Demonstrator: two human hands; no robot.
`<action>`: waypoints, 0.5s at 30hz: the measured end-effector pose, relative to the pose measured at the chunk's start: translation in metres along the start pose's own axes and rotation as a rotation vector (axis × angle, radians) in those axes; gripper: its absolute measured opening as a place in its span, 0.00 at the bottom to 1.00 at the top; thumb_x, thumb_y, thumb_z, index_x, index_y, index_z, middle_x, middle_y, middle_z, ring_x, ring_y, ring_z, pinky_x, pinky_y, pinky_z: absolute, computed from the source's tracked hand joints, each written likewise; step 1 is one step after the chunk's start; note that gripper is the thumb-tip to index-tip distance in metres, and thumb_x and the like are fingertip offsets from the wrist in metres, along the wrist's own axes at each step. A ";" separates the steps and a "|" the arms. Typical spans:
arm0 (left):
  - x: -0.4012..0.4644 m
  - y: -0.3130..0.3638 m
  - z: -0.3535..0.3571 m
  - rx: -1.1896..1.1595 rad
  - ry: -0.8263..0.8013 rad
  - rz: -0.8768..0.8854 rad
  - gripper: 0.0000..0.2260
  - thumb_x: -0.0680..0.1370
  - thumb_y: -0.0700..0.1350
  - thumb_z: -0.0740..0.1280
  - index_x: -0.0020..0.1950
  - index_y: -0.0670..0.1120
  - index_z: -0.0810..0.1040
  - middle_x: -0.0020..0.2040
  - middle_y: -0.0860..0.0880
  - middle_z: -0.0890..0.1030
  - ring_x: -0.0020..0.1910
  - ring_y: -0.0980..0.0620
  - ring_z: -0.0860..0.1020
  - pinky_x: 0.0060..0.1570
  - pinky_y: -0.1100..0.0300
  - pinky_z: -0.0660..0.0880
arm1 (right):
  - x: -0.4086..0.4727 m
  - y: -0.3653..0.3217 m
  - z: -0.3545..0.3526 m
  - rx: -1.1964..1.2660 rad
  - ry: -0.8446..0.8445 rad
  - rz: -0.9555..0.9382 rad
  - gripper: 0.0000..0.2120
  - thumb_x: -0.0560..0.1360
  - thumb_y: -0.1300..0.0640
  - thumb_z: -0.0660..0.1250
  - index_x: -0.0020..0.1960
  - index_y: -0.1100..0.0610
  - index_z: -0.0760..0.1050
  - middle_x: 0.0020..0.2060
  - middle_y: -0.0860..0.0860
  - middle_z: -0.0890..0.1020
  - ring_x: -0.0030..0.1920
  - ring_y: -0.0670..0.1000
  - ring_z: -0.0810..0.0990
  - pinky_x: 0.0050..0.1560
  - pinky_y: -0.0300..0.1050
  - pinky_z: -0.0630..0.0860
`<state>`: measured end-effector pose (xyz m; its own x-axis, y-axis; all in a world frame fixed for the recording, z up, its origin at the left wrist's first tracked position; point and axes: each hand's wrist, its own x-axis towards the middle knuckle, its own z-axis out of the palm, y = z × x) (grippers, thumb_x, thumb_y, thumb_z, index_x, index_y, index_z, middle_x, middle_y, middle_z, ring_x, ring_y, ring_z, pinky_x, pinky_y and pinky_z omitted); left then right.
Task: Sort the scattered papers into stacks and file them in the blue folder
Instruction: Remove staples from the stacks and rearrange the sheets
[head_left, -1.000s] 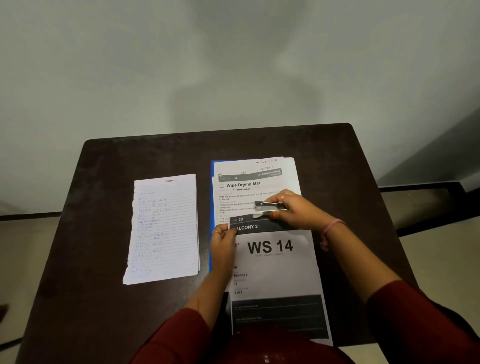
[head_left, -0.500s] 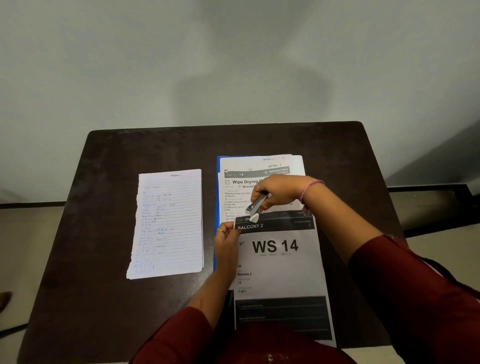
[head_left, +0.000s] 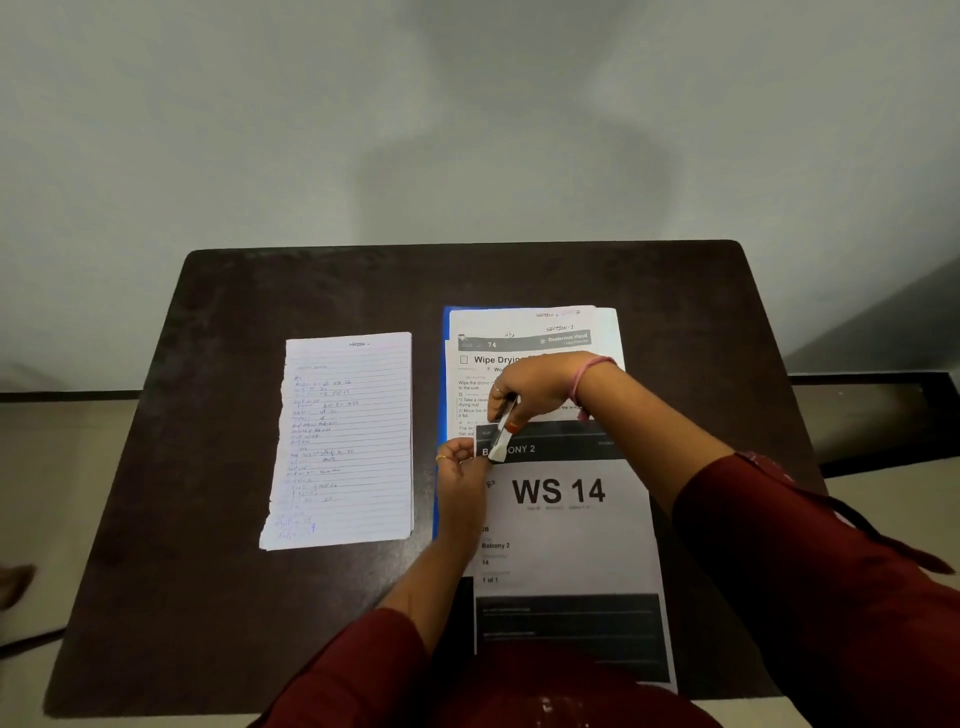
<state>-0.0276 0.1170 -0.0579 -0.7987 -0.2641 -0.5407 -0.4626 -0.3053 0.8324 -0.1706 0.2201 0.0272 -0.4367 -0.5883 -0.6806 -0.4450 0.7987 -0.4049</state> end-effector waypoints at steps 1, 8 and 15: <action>0.000 0.000 0.000 0.002 -0.008 0.012 0.10 0.78 0.34 0.63 0.55 0.46 0.69 0.54 0.37 0.79 0.43 0.46 0.81 0.36 0.59 0.79 | 0.002 -0.002 0.001 -0.018 -0.003 -0.001 0.14 0.76 0.57 0.67 0.62 0.54 0.76 0.56 0.50 0.79 0.52 0.48 0.73 0.59 0.44 0.70; -0.004 0.001 -0.002 0.043 -0.100 0.025 0.12 0.79 0.38 0.63 0.63 0.42 0.71 0.53 0.40 0.81 0.42 0.48 0.83 0.36 0.60 0.80 | 0.010 -0.003 0.005 -0.129 0.029 -0.006 0.10 0.76 0.52 0.66 0.57 0.50 0.77 0.50 0.47 0.79 0.51 0.48 0.73 0.57 0.48 0.66; -0.002 -0.002 -0.005 0.082 -0.079 0.039 0.12 0.78 0.44 0.67 0.59 0.41 0.74 0.52 0.41 0.83 0.47 0.43 0.83 0.46 0.49 0.81 | 0.010 -0.002 0.006 -0.178 0.073 -0.015 0.08 0.77 0.51 0.65 0.55 0.48 0.76 0.46 0.44 0.76 0.50 0.47 0.70 0.58 0.51 0.59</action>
<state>-0.0233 0.1139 -0.0595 -0.8429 -0.2006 -0.4994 -0.4582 -0.2193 0.8614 -0.1691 0.2129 0.0174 -0.4814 -0.6127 -0.6268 -0.5807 0.7586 -0.2956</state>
